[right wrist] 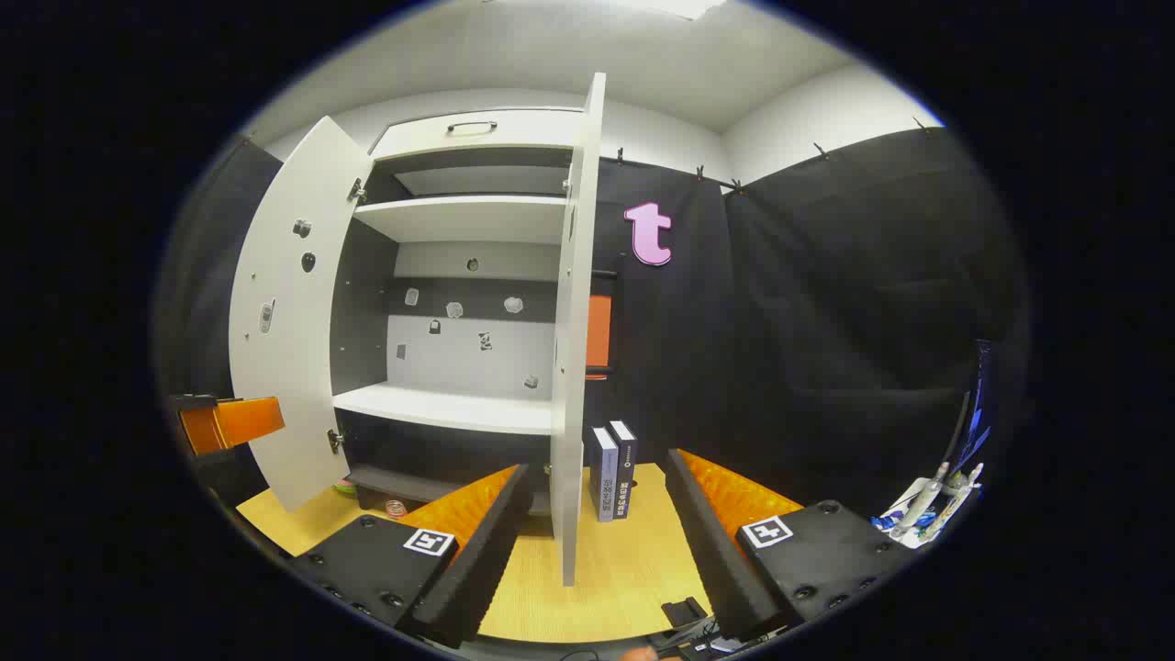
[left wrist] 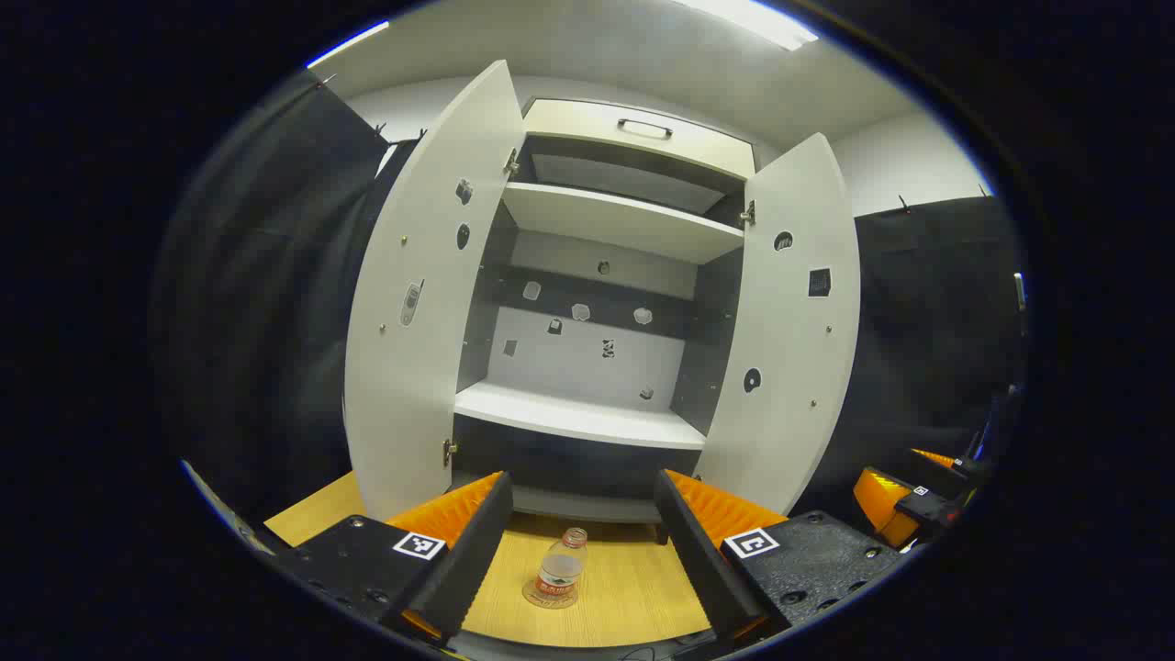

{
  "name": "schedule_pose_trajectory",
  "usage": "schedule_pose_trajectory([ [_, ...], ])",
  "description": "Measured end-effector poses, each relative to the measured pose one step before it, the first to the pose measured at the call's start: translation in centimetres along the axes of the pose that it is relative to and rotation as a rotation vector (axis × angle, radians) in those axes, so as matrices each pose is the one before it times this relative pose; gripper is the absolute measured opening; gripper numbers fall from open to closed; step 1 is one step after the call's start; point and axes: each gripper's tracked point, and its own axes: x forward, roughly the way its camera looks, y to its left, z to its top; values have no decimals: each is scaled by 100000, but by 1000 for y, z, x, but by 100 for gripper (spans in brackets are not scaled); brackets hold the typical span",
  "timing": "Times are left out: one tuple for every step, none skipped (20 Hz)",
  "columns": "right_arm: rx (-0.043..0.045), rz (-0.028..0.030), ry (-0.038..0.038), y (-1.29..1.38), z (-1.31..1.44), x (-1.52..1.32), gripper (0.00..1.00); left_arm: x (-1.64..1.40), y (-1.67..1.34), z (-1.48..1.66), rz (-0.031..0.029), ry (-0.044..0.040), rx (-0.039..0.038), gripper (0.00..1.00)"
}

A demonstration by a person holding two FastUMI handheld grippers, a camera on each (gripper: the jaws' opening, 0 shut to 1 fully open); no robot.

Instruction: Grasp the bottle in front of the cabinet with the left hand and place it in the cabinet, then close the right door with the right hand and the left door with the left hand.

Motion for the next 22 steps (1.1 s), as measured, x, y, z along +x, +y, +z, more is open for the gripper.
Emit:
schedule_pose_trajectory([
  [-177,177,596,-31,-141,-29,97,-116,46,249,274,-840,107,95],
  [-132,283,448,-12,-66,15,97,-128,-21,164,188,-1149,580,95],
  [-48,378,70,27,-44,7,97,-83,-21,228,35,-893,706,95],
  [-58,434,121,20,-5,136,97,-76,-72,-3,-21,-285,531,95],
  [-83,461,396,151,-69,72,97,-94,-21,-175,62,366,263,95],
  [-137,654,388,253,-115,4,97,-142,99,-292,606,632,-55,95],
  [-121,1055,134,281,-32,-62,97,-147,228,-138,880,558,-399,95],
  [-87,896,-121,282,29,137,97,-314,118,-59,552,216,-506,95],
  [33,480,-156,237,18,-4,97,-240,58,67,115,-104,-151,95],
  [160,350,55,89,5,-94,100,-234,93,98,-110,-414,361,95],
  [209,396,206,209,-117,-94,100,-150,203,172,445,-471,853,94],
  [233,361,242,160,-54,-11,100,-155,211,145,627,-386,1025,95],
  [213,303,268,181,-67,-91,100,-68,113,129,268,-161,851,93],
  [163,156,196,32,-80,-23,100,-117,-47,-10,-32,-90,522,95],
  [20,-30,112,-9,-51,-63,100,-47,-51,-11,-237,133,77,95],
  [-159,-210,242,2,-25,-213,97,-36,-98,-166,-302,333,-115,95],
  [-217,-169,67,-96,-19,-227,97,-99,-30,-99,-81,372,-177,95],
  [-238,-236,-65,-3,-36,-101,97,-83,-106,-139,-379,130,-175,95],
  [-325,-226,-97,-59,4,-156,97,-37,-127,-102,-488,160,-10,95],
  [-303,-223,90,7,-20,-171,97,48,12,-301,-277,323,98,95],
  [91,-80,365,17,-114,-143,97,18,-31,-328,-317,364,54,95],
  [611,-96,395,-72,-225,-30,97,190,-94,-617,-364,220,-18,95],
])
